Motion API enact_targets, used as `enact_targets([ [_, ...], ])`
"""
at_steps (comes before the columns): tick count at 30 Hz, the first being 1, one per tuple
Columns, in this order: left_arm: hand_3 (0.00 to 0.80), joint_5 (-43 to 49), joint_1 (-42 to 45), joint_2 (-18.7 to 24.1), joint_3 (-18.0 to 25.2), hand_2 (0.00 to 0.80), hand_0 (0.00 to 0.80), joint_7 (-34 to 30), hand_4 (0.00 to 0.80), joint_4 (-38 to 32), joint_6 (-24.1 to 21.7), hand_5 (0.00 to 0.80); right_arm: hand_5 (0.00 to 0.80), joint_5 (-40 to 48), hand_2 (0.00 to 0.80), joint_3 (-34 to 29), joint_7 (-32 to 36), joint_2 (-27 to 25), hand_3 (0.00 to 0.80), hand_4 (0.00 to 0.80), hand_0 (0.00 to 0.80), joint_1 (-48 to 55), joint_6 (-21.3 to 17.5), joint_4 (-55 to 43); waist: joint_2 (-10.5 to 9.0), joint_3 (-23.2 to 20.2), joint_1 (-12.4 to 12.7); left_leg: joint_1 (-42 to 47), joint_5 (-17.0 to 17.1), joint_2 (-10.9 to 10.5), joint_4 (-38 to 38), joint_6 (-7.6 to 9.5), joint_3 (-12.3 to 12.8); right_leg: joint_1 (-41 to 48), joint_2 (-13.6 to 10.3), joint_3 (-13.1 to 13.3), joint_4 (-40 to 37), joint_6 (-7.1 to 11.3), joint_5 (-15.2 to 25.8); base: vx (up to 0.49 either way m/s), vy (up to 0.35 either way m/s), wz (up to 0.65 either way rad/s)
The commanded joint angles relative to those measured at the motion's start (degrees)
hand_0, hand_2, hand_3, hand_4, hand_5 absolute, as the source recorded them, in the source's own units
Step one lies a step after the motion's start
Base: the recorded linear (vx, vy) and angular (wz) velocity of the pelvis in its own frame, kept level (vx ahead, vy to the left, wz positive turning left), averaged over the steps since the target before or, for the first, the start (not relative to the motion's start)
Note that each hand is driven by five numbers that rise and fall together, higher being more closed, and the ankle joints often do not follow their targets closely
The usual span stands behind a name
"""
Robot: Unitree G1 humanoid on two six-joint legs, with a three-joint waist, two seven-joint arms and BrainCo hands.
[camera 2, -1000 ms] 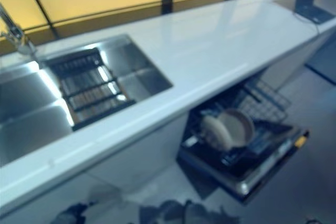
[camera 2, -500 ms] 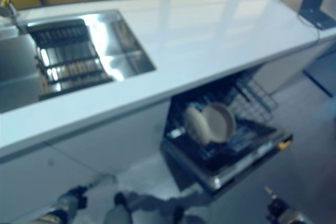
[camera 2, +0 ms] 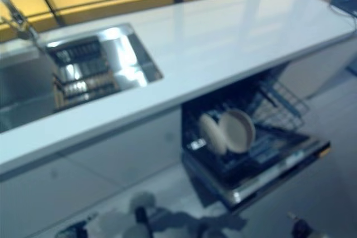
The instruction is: Take plates into dishwasher
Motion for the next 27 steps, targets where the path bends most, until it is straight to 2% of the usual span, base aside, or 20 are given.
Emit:
enact_targets([
  [1, 0.000, 2.1, -1.2, -0.7, 0.0, 0.000, 0.000, -1.4, 0.000, 0.2, -0.9, 0.000, 0.000, -2.6, 0.000, -1.4, -1.5, -2.5, 0.000, 0.000, 0.000, -0.7, -2.7, 2.4, -3.65, 0.1, -0.8, 1.5, -19.7, -3.1, 21.5, 6.50, 1.5, 2.4, -3.3, -1.2, -5.5, 1.74, 4.4, -0.257, 0.014, 0.06],
  [2, 0.000, 2.8, -1.1, -1.1, -0.1, 0.000, 0.000, -1.5, 0.000, 0.0, -1.1, 0.000, 0.000, -2.8, 0.000, -2.1, -1.0, -2.7, 0.000, 0.000, 0.000, -0.1, -3.0, 2.4, -3.11, -0.1, -1.3, 3.9, -21.0, -4.8, 21.5, 6.54, 0.0, 1.1, -3.1, -1.2, -5.3, 1.95, 4.8, -0.279, 0.052, -0.26],
  [3, 0.000, 3.4, -1.1, -1.2, 0.0, 0.000, 0.000, -1.6, 0.000, -0.4, -1.1, 0.000, 0.000, -3.3, 0.000, -2.6, -0.7, -2.9, 0.000, 0.000, 0.000, 0.3, -3.1, 2.1, -2.83, -0.1, -1.8, 5.3, -20.2, -6.4, 19.4, 7.17, 0.1, -0.8, -3.2, -1.9, -4.4, 1.65, 5.8, -0.208, 0.126, -0.15],
  [4, 0.000, 4.0, -1.2, -1.0, -0.2, 0.000, 0.000, -1.7, 0.000, -0.5, -1.1, 0.000, 0.000, -3.5, 0.000, -2.9, -0.4, -3.4, 0.000, 0.000, 0.000, 0.6, -3.2, 1.8, -1.45, -0.4, -2.5, 8.6, -22.7, -7.4, 13.2, 7.12, -0.5, -2.0, -2.2, -2.0, -2.6, 2.41, 4.5, -0.238, 0.178, 0.38],
  [5, 0.000, 4.2, -1.7, -0.7, -0.7, 0.000, 0.000, -1.9, 0.000, -0.5, -1.0, 0.000, 0.000, -3.7, 0.000, -2.9, -0.3, -3.9, 0.000, 0.000, 0.000, 0.6, -3.2, 1.5, -0.59, -0.4, -3.3, 10.8, -22.8, -8.2, 6.9, 7.53, -0.1, -3.7, -2.2, -2.4, -1.0, 2.93, 4.3, -0.300, 0.200, 0.75],
  [6, 0.000, 3.4, -3.0, -0.3, -1.7, 0.000, 0.000, -2.0, 0.000, -0.5, -1.3, 0.000, 0.000, -2.7, 0.000, -2.7, -0.9, -4.3, 0.000, 0.000, 0.000, -0.1, -3.2, 0.9, -0.11, 0.4, -3.8, 10.7, -21.4, -9.7, 3.2, 8.38, -0.2, -6.7, -2.5, -3.0, 0.5, 2.99, 5.5, -0.333, 0.135, 0.81],
  [7, 0.000, 3.1, -3.4, -0.1, -2.0, 0.000, 0.000, -2.0, 0.000, -0.5, -1.4, 0.000, 0.000, -2.1, 0.000, -2.6, -1.4, -4.3, 0.000, 0.000, 0.000, -0.4, -3.2, 0.7, 0.02, 0.5, -3.9, 10.5, -21.3, -10.1, 2.5, 8.61, -0.6, -7.7, -2.6, -2.9, 1.1, 3.18, 5.5, -0.328, 0.105, 0.72],
  [8, 0.000, 1.8, -4.7, 0.1, -3.0, 0.000, 0.000, -1.8, 0.000, -1.0, -1.8, 0.000, 0.000, -1.3, 0.000, -2.3, -2.1, -4.4, 0.000, 0.000, 0.000, -1.3, -3.3, 0.6, 0.76, 1.8, -4.4, 11.1, -22.7, -10.1, 1.9, 8.59, -1.2, -9.9, -3.0, -2.7, 2.7, 4.36, 5.1, -0.181, 0.075, 0.63],
  [10, 0.000, 0.4, -5.1, 0.2, -3.1, 0.000, 0.000, -1.6, 0.000, -1.6, -2.6, 0.000, 0.000, -0.1, 0.000, -2.3, -2.5, -4.5, 0.000, 0.000, 0.000, -2.1, -3.6, 0.7, 1.07, 3.3, -4.3, 10.2, -24.1, -10.7, 3.5, 8.88, -1.4, -11.0, -3.6, -2.5, 2.4, 4.82, 6.2, -0.222, 0.068, 0.42],
  [12, 0.000, -0.6, -4.7, 0.7, -2.9, 0.000, 0.000, -1.2, 0.000, -2.1, -2.9, 0.000, 0.000, 2.6, 0.000, -2.4, -2.7, -4.4, 0.000, 0.000, 0.000, -2.9, -4.6, 1.1, 1.52, 4.8, -4.0, 9.1, -25.1, -10.8, 5.0, 9.17, -0.5, -11.3, -4.2, -3.1, 2.1, 5.29, 6.7, -0.229, 0.049, 0.16],
  [16, 0.000, -3.2, -4.8, 1.7, -2.8, 0.000, 0.000, -1.0, 0.000, -1.7, -2.6, 0.000, 0.000, 7.1, 0.000, -1.9, -2.2, -3.7, 0.000, 0.000, 0.000, -4.8, -7.1, 0.9, 1.99, 6.4, -3.5, 6.4, -26.9, -11.6, 8.6, 9.88, -0.1, -12.4, -5.2, -3.6, 2.6, 5.07, 6.4, -0.174, 0.051, -0.06],
  [21, 0.000, -5.6, -4.9, 0.4, -2.9, 0.000, 0.000, -1.2, 0.000, -1.0, -2.8, 0.000, 0.000, 18.2, 0.000, -2.3, -1.2, -1.4, 0.000, 0.000, 0.000, -7.1, -10.4, -0.9, 3.19, 7.3, -3.1, 3.5, -29.0, -11.6, 14.2, 10.48, 0.6, -15.0, -7.0, -3.3, 8.1, 3.97, 3.6, -0.110, 0.066, 0.01],
  [27, 0.000, -6.6, -4.8, -1.2, -3.3, 0.000, 0.000, -0.9, 0.000, -0.1, -3.7, 0.000, 0.000, 30.2, 0.000, -2.3, 4.8, 1.1, 0.000, 0.000, 0.000, -11.4, -13.0, -3.1, 4.66, 7.8, -1.7, -0.3, -30.9, -11.7, 20.7, 11.39, -0.6, -18.0, -9.6, -2.1, 17.0, 2.98, -0.4, -0.054, 0.048, 0.10],
])
